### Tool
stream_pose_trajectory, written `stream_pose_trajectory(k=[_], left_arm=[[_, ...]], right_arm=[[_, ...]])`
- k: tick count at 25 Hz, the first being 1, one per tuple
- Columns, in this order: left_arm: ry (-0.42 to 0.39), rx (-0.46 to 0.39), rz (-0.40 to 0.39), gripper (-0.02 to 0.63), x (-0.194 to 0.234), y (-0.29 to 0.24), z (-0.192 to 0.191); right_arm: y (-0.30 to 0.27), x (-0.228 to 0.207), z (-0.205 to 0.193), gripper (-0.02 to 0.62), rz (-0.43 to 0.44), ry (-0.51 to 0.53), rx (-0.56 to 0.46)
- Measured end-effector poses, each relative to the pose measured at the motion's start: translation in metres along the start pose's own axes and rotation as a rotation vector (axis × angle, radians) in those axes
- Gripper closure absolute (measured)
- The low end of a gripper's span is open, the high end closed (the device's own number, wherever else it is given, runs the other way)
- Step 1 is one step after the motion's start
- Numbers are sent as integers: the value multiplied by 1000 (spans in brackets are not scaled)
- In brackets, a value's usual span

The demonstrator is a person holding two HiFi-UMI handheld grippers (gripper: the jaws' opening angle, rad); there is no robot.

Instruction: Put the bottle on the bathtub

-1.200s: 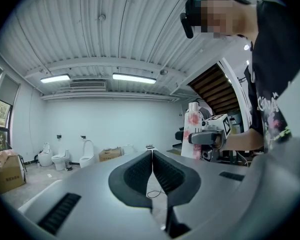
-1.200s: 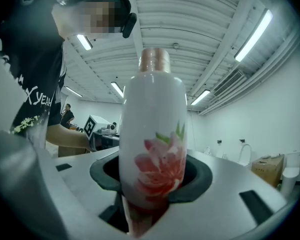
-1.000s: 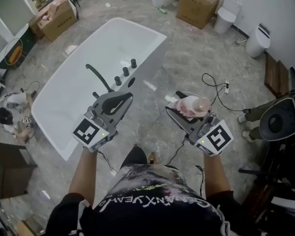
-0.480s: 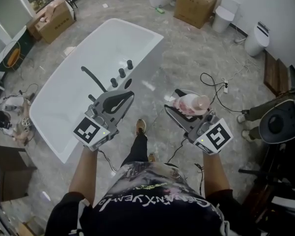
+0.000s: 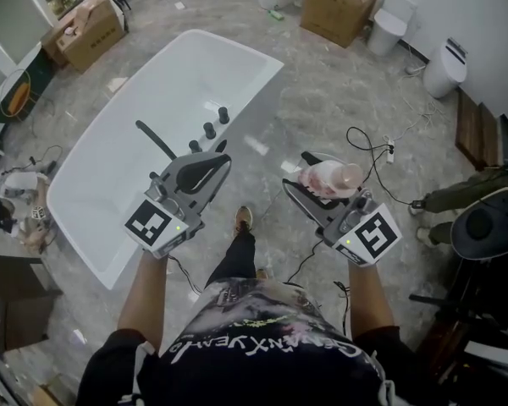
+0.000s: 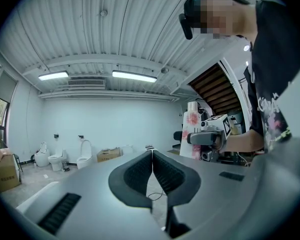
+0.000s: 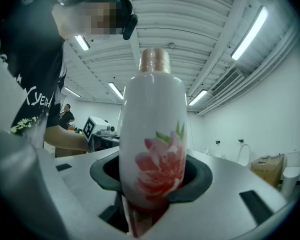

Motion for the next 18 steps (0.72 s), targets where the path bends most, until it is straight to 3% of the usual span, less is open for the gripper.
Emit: stream_pose_trajectory(k=[18], left_arm=[[58,-10,-17,586,179,-65,-7]], right_arm=[[-137,-117,-20,382,1,-28,21]])
Point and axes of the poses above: the fingertips, and each gripper's own axes: y backward along the fingers, x to its left, z out of its top, the point moved 9 cm from there along y, backward along the fingers, and after that the axes turned 4 degrees about y, right-handed, at the moved point
